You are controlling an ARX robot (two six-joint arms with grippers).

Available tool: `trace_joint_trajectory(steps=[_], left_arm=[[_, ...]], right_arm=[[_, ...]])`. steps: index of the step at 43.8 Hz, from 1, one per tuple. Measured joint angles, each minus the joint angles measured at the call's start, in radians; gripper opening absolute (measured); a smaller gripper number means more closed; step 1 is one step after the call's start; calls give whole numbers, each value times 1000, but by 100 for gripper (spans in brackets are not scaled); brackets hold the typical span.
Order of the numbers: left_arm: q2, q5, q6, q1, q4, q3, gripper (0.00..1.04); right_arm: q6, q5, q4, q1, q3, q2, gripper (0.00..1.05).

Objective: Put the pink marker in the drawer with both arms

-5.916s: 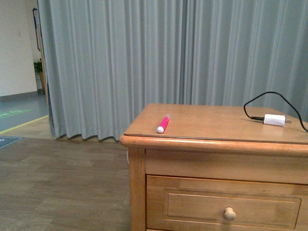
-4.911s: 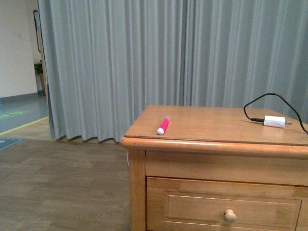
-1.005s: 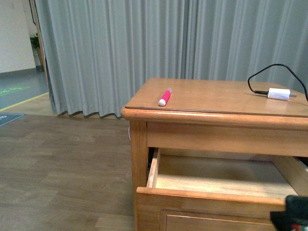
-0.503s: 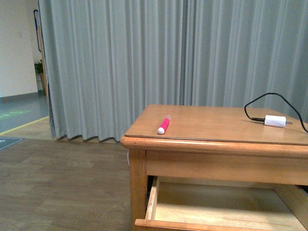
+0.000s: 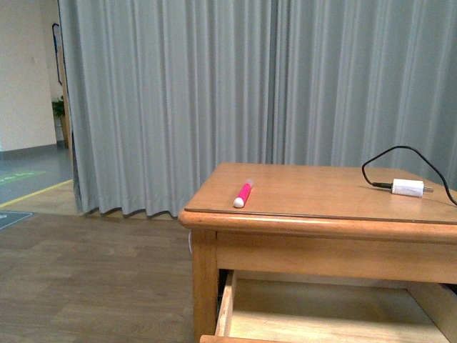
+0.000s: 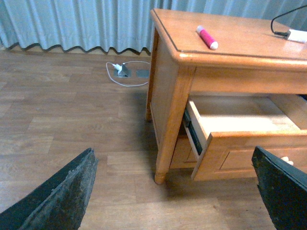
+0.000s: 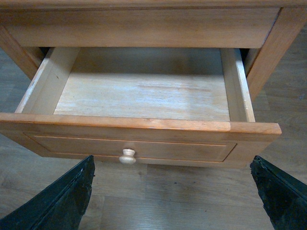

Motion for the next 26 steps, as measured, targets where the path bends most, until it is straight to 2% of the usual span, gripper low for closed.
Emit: trace_joint_trajectory(steps=[5,9,26], left_arm=[[299,-3,24,-19,212,118,99],[470,2,33,-30,290,211,99],[1035,-19,34,-117,301,644,99]], right_arm=[[0,0,0,0,0,0,96],[0,0,0,0,0,0,96],[0,0,0,0,0,0,96]])
